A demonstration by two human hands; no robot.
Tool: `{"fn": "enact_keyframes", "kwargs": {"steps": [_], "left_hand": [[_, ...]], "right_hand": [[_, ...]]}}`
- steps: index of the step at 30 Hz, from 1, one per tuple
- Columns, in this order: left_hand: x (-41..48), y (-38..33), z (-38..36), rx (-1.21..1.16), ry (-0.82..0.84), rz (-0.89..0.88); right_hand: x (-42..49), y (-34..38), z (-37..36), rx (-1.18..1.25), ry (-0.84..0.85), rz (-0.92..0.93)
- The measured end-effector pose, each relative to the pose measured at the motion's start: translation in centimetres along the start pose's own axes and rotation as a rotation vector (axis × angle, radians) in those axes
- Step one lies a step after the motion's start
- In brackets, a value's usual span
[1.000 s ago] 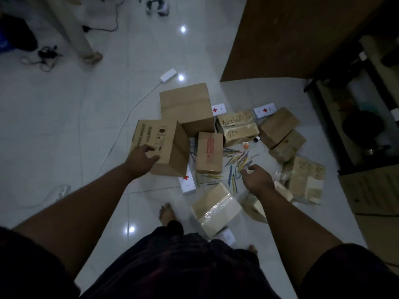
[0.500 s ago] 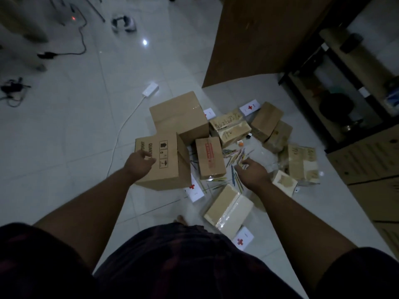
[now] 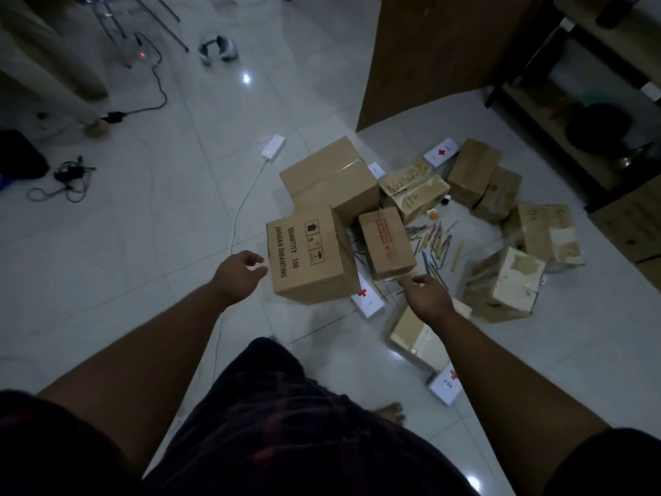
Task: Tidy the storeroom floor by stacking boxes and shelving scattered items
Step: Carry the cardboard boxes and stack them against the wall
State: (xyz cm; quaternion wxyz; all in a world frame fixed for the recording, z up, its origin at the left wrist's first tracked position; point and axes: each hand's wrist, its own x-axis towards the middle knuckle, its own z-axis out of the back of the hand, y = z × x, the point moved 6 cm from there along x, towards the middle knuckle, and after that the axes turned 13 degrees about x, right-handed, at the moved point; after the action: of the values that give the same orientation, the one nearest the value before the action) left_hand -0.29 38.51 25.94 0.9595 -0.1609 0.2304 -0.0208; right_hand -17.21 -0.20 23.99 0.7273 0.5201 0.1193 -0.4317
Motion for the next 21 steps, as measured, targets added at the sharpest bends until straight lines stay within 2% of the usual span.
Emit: {"fn": "enact_keyframes", "kwargs": {"steps": [8, 12, 18, 21], "left_hand": [[8.3, 5.0, 2.2, 0.152, 0.105, -0.197], [13.1, 5.9, 4.9, 0.150, 0.136, -0.315], [19.5, 8.3, 5.8, 0.207, 0.213, -0.351], [22.2, 8.4, 4.6, 0.255, 0.240, -0.318]], "right_hand": [[-0.2, 0.5, -7.6, 0.166, -0.122, -0.152], [-0.5, 1.0, -12.6, 0.307, -0.204, -0.243], [-1.5, 3.2, -18.8, 0.514, -0.322, -0.334], [-0.8, 3.3, -21.1, 0.550, -0.318, -0.389]]}}
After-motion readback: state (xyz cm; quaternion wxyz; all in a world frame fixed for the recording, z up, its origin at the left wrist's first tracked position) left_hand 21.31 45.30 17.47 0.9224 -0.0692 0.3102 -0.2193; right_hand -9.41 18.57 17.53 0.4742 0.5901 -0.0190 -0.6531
